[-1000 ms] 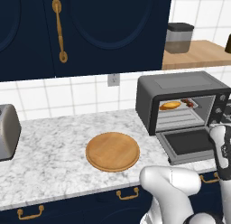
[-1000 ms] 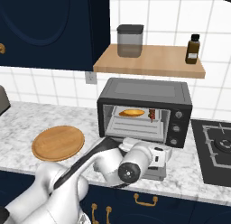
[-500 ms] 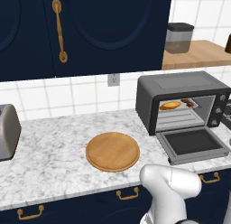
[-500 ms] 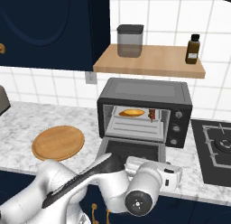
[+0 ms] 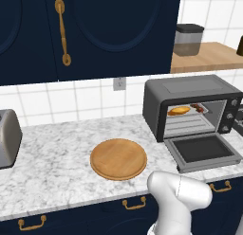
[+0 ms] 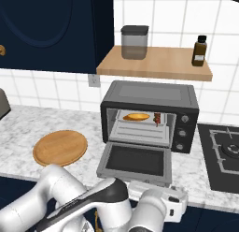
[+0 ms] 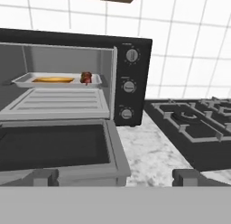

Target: Pick up the kebab skewer and baguette bread, and place them inside the toaster oven. Close the toaster oven door and start by setting the timer.

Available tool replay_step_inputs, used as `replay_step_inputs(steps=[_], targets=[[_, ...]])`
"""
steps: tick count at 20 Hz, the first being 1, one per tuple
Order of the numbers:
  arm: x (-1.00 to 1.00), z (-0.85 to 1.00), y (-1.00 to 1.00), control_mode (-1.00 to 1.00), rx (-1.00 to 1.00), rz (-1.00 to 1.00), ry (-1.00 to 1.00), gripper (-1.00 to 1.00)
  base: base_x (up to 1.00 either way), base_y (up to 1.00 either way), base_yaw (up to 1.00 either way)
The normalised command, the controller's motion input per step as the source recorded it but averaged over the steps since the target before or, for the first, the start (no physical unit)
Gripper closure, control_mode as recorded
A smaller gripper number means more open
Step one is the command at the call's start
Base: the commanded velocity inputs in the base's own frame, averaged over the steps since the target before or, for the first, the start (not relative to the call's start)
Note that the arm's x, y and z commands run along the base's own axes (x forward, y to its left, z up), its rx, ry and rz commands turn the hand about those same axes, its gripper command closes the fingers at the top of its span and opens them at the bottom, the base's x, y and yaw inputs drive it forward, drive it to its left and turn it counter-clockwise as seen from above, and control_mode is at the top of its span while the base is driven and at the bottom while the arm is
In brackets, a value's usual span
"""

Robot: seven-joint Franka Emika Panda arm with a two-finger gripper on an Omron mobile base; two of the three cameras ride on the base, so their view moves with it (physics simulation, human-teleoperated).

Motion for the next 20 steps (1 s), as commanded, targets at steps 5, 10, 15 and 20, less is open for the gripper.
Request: replay_step_inputs(steps=[5, 10, 15, 20], targets=[[-0.21, -0.25, 0.00, -1.00, 0.00, 0.01, 0.00, -1.00, 0.00, 0.00, 0.00], [-0.08, -0.27, 0.00, -1.00, 0.00, 0.03, 0.00, -1.00, 0.00, 0.00, 0.00], [0.08, -0.18, 0.03, -1.00, 0.00, 0.05, 0.00, -1.00, 0.00, 0.00, 0.00], [0.19, -0.15, 0.00, -1.00, 0.00, 0.04, 0.00, -1.00, 0.00, 0.00, 0.00]])
